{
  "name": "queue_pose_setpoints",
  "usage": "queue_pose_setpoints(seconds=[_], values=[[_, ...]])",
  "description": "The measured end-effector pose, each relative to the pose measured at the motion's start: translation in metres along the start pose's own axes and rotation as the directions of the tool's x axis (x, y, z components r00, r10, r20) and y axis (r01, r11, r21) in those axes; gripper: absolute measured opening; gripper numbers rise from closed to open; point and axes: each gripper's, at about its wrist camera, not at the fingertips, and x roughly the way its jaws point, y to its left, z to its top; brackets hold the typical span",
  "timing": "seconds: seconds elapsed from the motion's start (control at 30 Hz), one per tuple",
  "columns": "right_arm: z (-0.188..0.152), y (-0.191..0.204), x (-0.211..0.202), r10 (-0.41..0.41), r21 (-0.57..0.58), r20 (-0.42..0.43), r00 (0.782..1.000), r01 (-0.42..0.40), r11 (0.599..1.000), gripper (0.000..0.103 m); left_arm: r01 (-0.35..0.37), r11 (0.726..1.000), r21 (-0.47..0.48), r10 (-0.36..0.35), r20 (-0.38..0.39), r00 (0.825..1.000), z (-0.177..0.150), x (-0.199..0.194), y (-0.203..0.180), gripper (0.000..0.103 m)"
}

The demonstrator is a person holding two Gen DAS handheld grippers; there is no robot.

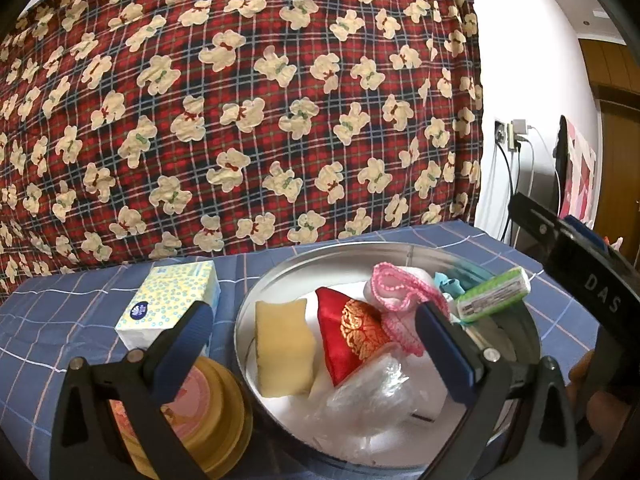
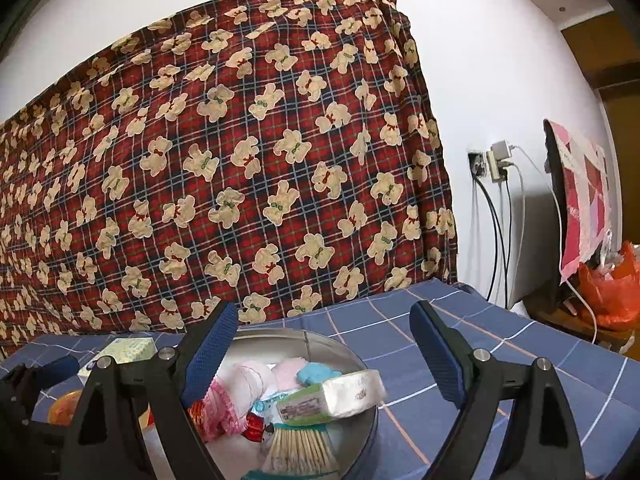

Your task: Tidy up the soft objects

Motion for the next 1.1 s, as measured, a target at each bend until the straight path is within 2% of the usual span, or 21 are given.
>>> queue_pose_setpoints(seconds=[0.23,0.47,0.6,1.1], values=[[-0.008,0.006,-0.02,-0.016,-0.025,0.036,0.999,0.017,1.0,0.091,-0.02,1.0,-0.005,0.02,0.04,0.999,-0.003,-0.008,0.003,0.102],[-0.008,0.007,-0.032,-0.046,-0.018,0.093,0.995,0.048,0.999,0.092,-0.036,0.999,0.007,0.034,0.13,0.991,-0.008,-0.023,0.002,0.102],[-0.008,0.011,-0.036,-0.045,-0.03,0.103,0.994,0.049,0.998,0.093,-0.032,0.999,-0.004,0.032,0.148,0.988,-0.008,-0.029,0.004,0.102],[-0.009,0.021,-0.041,-0.035,-0.078,0.13,0.991,0.046,0.996,0.094,-0.033,0.999,-0.011,0.034,0.129,0.991,-0.009,-0.026,0.005,0.102]])
